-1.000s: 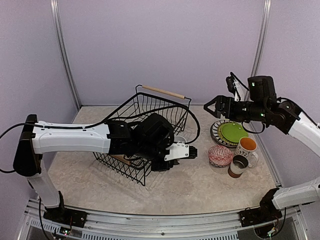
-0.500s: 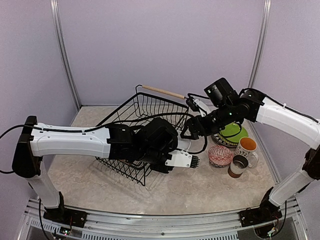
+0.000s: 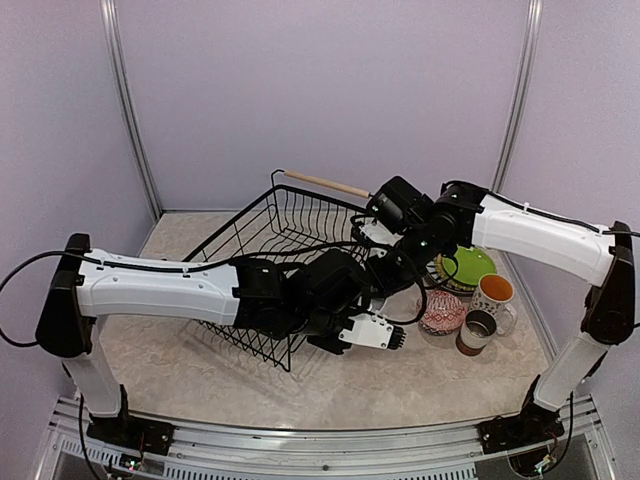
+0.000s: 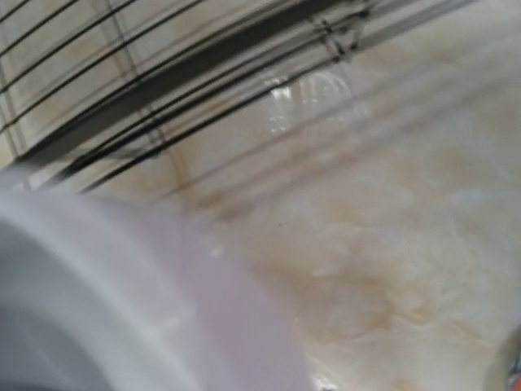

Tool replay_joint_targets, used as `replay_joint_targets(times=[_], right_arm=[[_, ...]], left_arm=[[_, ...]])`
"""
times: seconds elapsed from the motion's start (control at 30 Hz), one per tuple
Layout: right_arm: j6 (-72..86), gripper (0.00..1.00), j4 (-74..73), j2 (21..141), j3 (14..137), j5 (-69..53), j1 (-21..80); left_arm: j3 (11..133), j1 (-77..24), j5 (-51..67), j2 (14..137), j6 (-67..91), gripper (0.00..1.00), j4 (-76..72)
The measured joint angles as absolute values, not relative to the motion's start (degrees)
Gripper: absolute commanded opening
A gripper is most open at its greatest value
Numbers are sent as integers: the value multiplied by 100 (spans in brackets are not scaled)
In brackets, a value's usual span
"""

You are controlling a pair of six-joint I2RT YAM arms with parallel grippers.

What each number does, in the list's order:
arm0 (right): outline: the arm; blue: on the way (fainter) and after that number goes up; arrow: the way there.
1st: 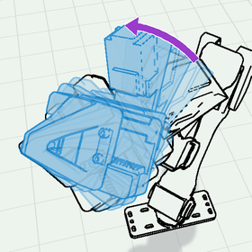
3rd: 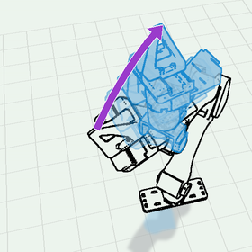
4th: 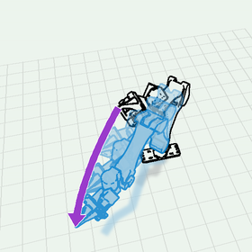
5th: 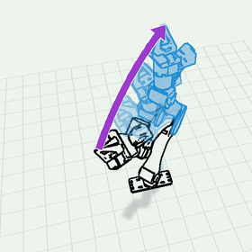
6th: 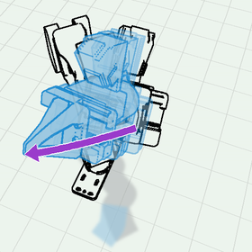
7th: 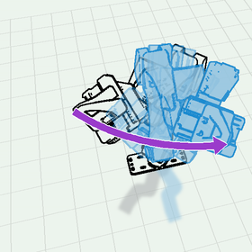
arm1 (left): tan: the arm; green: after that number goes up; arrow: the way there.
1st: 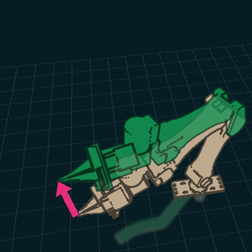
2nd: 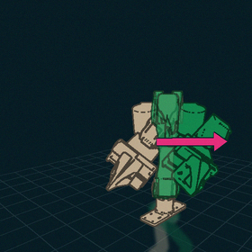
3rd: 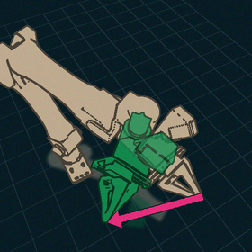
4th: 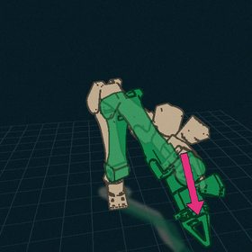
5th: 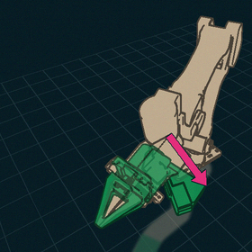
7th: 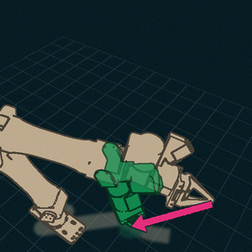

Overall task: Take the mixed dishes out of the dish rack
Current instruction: Pass from the left arm to the right, then place the bowl in the bowl.

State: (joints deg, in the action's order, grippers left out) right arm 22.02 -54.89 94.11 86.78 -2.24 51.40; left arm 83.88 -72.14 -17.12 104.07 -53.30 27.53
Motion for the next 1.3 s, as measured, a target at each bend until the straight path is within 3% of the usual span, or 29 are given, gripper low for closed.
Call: replay_joint_targets(times=[0.03,0.1,0.23,0.3,0.53,0.87,1.3], right_arm=[[2248,0,-5502,9430,8689,-158,5142],[2329,0,-5476,9476,8739,47,5137],[2386,0,-5564,9470,8739,309,5170],[2423,0,-5594,9437,8715,436,5172],[2724,0,-5537,8838,8193,906,5081],[2915,0,-5288,7502,6514,891,3542],[2499,0,-5225,8029,6154,967,2613]], left_arm=[[8396,-7234,-1732,10436,-5360,0,2749],[8482,-7338,-1837,10543,-5336,11,2738],[8696,-7369,-1916,10672,-5078,48,2921],[8823,-7352,-1890,10667,-4842,61,2923],[8868,-7133,-1122,10145,-3837,93,3098],[8167,-6114,521,7850,-2436,99,3083],[6895,-5203,357,6193,-1592,99,2005]])
